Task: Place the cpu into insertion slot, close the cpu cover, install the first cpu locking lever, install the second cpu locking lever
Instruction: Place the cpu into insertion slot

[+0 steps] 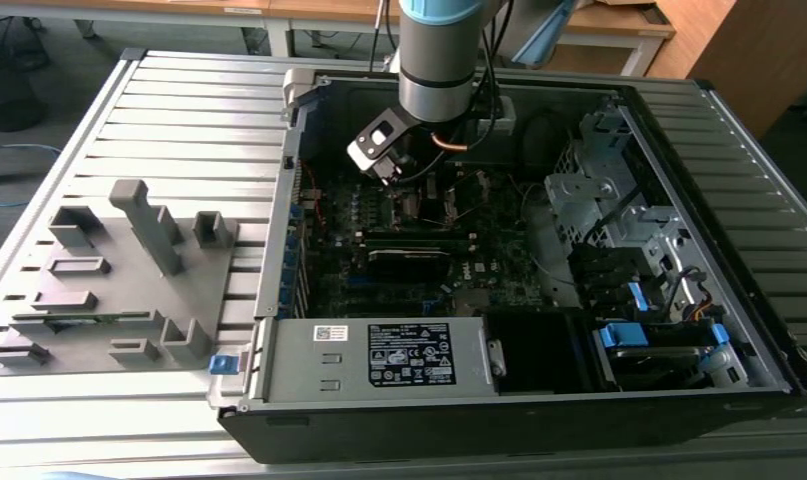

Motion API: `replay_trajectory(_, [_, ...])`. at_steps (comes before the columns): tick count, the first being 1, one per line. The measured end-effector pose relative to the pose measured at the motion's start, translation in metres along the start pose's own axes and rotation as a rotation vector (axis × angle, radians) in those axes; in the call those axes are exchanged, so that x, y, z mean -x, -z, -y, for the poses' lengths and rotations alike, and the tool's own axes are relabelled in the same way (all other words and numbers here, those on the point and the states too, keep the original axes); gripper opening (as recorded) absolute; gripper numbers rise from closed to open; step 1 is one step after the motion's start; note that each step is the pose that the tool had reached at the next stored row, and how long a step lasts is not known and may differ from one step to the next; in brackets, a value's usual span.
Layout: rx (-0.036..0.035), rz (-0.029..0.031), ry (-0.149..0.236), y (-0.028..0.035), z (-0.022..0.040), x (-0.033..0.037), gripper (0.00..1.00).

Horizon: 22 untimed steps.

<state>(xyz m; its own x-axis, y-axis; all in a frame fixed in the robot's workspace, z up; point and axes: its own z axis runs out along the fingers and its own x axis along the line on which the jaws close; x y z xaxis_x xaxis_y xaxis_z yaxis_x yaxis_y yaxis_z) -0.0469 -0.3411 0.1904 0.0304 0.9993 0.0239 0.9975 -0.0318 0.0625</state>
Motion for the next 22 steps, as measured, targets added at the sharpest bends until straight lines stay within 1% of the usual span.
replay_trajectory(2, [0.0004, -0.0006, 0.0, -0.0003, -0.0001, -0.0001, 0.55])
replay_trajectory(3, [0.0002, -0.0002, 0.0, -0.0002, 0.0, -0.0001, 0.61])
replay_trajectory(9, [-0.0004, 0.0007, 0.0, 0.0001, 0.0, 0.0001, 0.61])
replay_trajectory(11, [-0.0003, 0.0004, 0.0, 0.0013, 0.0, 0.0, 0.61])
replay_trajectory(16, [-0.0003, 0.0008, 0.0, 0.0072, -0.0004, -0.0001, 0.61])
replay_trajectory(22, [-0.0003, 0.0007, 0.0, 0.0178, -0.0011, -0.0004, 0.61])
